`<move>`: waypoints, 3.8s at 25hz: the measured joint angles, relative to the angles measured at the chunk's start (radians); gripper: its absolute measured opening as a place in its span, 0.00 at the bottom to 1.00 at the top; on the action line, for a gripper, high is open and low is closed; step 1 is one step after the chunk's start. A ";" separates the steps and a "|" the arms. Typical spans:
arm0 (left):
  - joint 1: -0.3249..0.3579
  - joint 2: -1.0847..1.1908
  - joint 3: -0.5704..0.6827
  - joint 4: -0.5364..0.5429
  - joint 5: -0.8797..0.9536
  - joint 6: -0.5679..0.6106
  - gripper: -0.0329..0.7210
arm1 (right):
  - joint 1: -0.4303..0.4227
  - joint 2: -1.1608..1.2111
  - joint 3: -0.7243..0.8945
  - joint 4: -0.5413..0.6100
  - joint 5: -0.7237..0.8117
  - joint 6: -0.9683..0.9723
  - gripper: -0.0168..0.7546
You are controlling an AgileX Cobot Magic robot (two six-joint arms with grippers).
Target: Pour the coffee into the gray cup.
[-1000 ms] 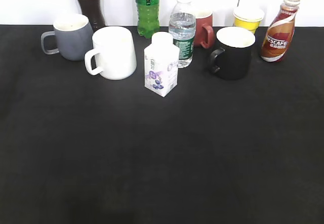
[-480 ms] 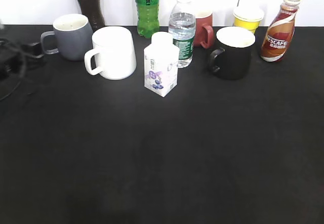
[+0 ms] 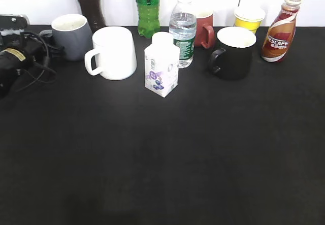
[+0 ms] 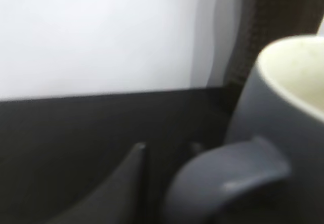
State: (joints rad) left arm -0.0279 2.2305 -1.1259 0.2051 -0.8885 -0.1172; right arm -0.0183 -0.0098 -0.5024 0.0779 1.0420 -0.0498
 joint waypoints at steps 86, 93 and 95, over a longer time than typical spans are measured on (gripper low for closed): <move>-0.206 -0.704 0.799 0.327 -0.203 -0.071 0.15 | 0.040 2.057 -0.413 -0.283 -2.044 0.116 0.71; -0.208 -0.704 0.799 0.418 -0.203 -0.071 0.15 | 0.041 1.694 -0.284 -0.536 -1.874 0.277 0.71; -0.209 -0.704 0.799 0.424 -0.203 -0.071 0.15 | 0.063 1.613 -0.280 -0.641 -1.823 0.393 0.71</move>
State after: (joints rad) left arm -0.2365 1.5263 -0.3272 0.6288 -1.0918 -0.1879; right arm 0.0449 1.6030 -0.7820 -0.5627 -0.7811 0.3431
